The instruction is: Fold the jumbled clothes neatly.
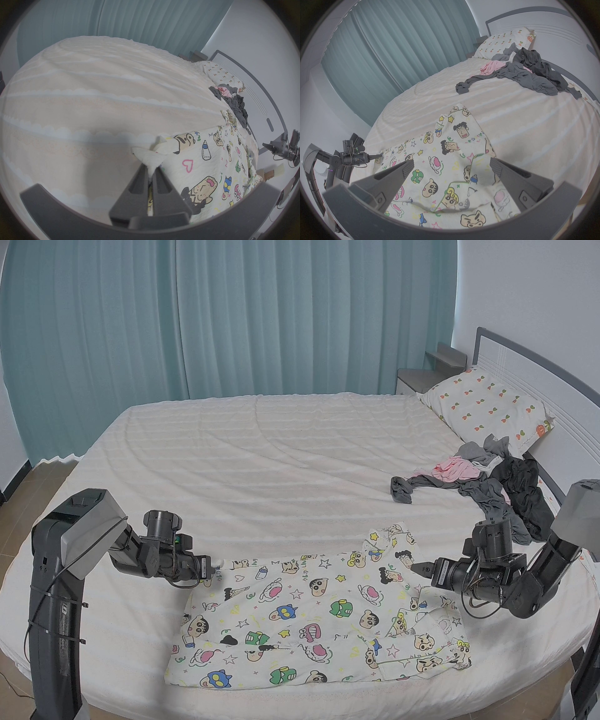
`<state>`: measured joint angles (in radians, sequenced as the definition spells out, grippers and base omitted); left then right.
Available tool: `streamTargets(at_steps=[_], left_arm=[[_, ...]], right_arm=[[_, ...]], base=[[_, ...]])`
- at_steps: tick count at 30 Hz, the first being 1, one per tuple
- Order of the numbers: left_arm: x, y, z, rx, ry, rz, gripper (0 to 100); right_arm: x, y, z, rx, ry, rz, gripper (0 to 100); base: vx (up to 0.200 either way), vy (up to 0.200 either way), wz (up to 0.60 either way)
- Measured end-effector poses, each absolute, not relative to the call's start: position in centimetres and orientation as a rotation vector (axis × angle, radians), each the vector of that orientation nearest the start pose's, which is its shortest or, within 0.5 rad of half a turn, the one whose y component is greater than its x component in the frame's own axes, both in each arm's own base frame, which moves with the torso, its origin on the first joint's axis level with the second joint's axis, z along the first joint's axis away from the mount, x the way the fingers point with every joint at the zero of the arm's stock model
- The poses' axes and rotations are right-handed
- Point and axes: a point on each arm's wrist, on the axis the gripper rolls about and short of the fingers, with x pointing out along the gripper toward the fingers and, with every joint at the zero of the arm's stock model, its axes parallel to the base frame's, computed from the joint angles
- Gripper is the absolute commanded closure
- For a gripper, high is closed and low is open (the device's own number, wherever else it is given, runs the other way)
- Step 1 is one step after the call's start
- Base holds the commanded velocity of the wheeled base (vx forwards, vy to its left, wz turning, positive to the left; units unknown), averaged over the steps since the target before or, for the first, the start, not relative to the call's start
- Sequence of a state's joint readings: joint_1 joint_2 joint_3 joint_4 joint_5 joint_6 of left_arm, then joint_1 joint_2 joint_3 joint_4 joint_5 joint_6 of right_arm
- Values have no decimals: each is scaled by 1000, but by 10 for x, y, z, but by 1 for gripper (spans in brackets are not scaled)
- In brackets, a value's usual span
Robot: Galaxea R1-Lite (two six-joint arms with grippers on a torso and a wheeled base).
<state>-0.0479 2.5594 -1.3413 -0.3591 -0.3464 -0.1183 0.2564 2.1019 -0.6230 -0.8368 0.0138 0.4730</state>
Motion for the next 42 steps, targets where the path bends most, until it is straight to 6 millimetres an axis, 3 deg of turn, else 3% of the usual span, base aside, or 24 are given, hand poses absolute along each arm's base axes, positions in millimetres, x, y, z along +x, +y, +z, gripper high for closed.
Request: streamTargets(at_steps=[12, 18, 22, 31, 42], left_arm=[[454, -27, -36, -302, 772, -213, 100], [453, -32, -32, -307, 747, -192, 100], [450, -35, -29, -309, 745, -190, 100], [443, -37, -27, -308, 756, -188, 100], [439, -36, -28, -310, 761, -186, 100]], right_arm=[[392, 80, 29, 345, 727, 146, 0], [429, 77, 7, 329, 766, 151, 0], [447, 65, -16, 301, 801, 186, 0], [466, 47, -45, 298, 814, 286, 0], [475, 58, -52, 324, 805, 446, 0]], base=[[0, 0, 0], [0, 0, 0], [0, 0, 0], [0, 0, 0], [0, 0, 0]])
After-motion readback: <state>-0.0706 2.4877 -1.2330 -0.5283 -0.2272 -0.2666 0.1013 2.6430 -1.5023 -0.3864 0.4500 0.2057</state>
